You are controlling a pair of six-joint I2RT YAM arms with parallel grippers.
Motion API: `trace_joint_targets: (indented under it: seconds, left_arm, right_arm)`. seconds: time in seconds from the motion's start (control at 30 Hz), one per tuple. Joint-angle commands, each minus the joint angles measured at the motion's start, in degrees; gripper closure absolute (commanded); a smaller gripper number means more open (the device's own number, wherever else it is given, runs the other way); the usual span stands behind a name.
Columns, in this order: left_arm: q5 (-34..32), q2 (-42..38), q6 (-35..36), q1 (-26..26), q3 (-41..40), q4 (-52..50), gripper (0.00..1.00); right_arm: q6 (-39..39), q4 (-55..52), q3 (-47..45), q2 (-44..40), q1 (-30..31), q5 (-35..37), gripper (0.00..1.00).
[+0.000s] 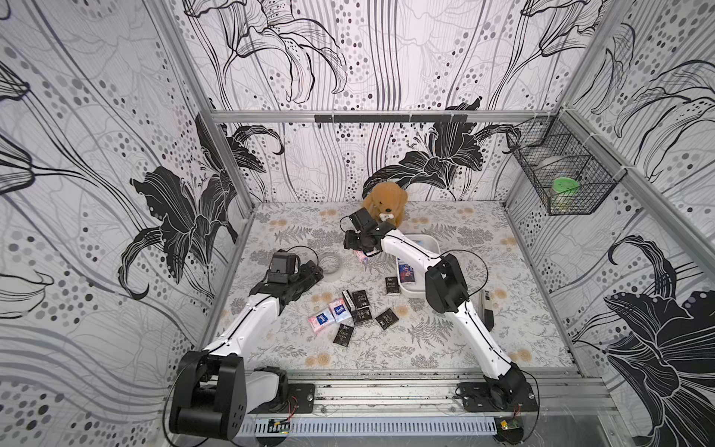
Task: Put the pocket tissues into the storage box
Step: Pick up the pocket tissues from the center of the board.
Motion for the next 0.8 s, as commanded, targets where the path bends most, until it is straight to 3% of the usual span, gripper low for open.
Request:
trace_joint_targets:
  seconds: [0.0, 0.37, 0.6, 0.77]
  left_arm:
    - [0.53, -1.04, 0.86, 0.20, 0.74, 0.44, 0.17]
    - [0.76, -1.16, 0.68, 0.26, 0.48, 1.11, 0.17]
    - [1.38, -0.20, 0.54, 0.20, 1.05, 1.64, 0.17]
    - [1.51, -0.13, 0.54, 0.28, 1.10, 1.47, 0.17]
  right_arm:
    - [1.18, -2.06, -2.62, -1.48, -0.13, -1.25, 0.38]
    - [-2.29, -2.29, -21.59, -16.94, 0.02, 0.96, 0.31]
    - [1.20, -7.16, -27.46, -22.96, -0.04, 4.87, 0.22]
    - [2.37, -9.99, -29.12, -22.82, -0.04, 8.22, 0.19]
